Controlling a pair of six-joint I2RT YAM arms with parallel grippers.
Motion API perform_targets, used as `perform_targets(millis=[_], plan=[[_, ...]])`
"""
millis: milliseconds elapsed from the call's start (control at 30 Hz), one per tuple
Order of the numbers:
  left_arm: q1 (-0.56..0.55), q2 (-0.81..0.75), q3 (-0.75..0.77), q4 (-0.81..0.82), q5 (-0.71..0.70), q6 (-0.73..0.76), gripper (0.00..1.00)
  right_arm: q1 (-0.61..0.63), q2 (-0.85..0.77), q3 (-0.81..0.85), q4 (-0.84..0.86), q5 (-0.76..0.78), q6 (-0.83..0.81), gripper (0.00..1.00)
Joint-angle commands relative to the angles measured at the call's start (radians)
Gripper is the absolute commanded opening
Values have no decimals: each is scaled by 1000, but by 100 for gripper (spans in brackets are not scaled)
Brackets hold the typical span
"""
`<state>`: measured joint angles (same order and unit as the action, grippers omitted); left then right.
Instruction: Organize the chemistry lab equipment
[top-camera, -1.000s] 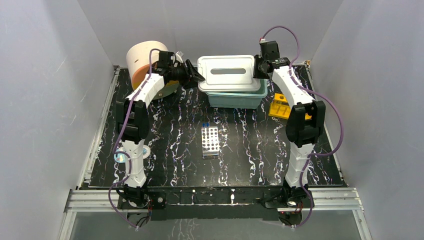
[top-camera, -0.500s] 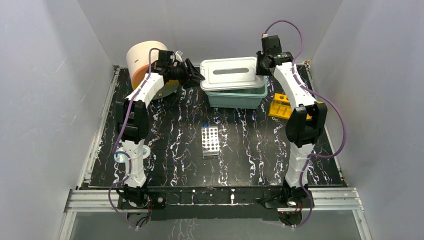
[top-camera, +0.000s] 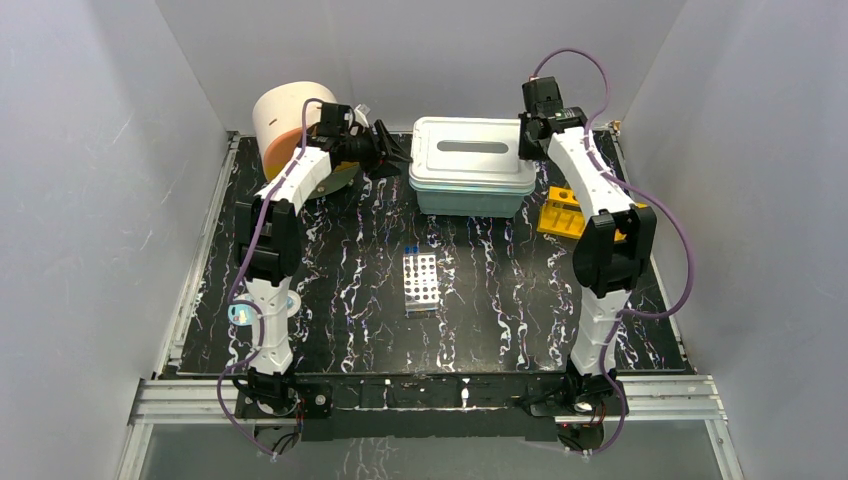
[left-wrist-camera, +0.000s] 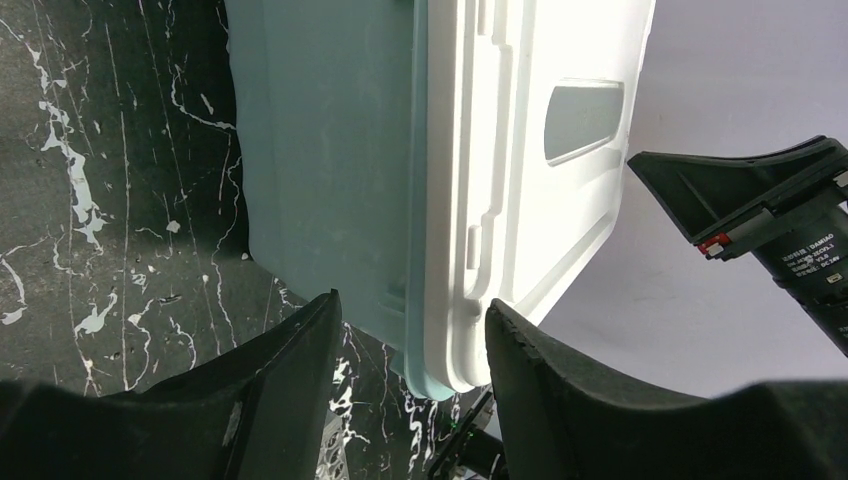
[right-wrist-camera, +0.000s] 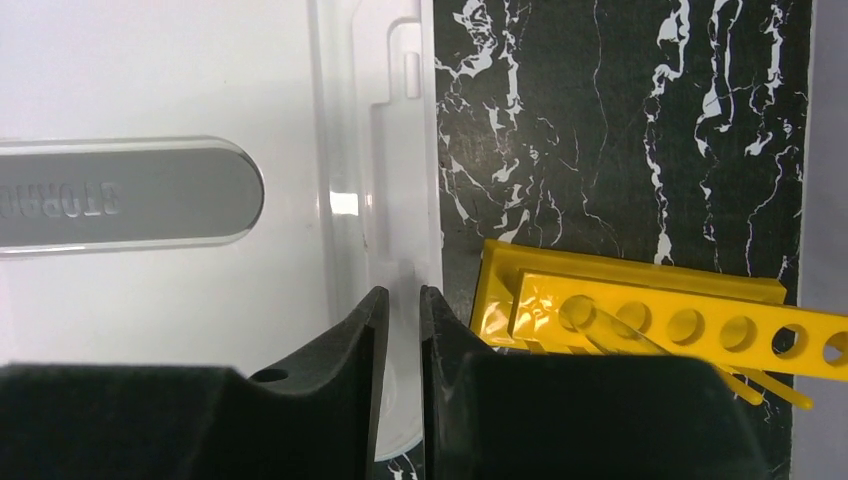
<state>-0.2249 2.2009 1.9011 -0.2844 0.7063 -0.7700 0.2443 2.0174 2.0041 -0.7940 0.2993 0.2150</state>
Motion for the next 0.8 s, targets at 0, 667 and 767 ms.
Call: perform_targets(millis=[0,667,767], plan=[[-4,-5,25,-12,16,-3,54,2,-91,-34,26,13,13,26],[-21,-58,-42,-62,-22,64,54,2,-121,-136,4,-71,-11,33],[-32,-73,-62,-72,-29,80,54,3,-133,-146,4,-81,-16,35]])
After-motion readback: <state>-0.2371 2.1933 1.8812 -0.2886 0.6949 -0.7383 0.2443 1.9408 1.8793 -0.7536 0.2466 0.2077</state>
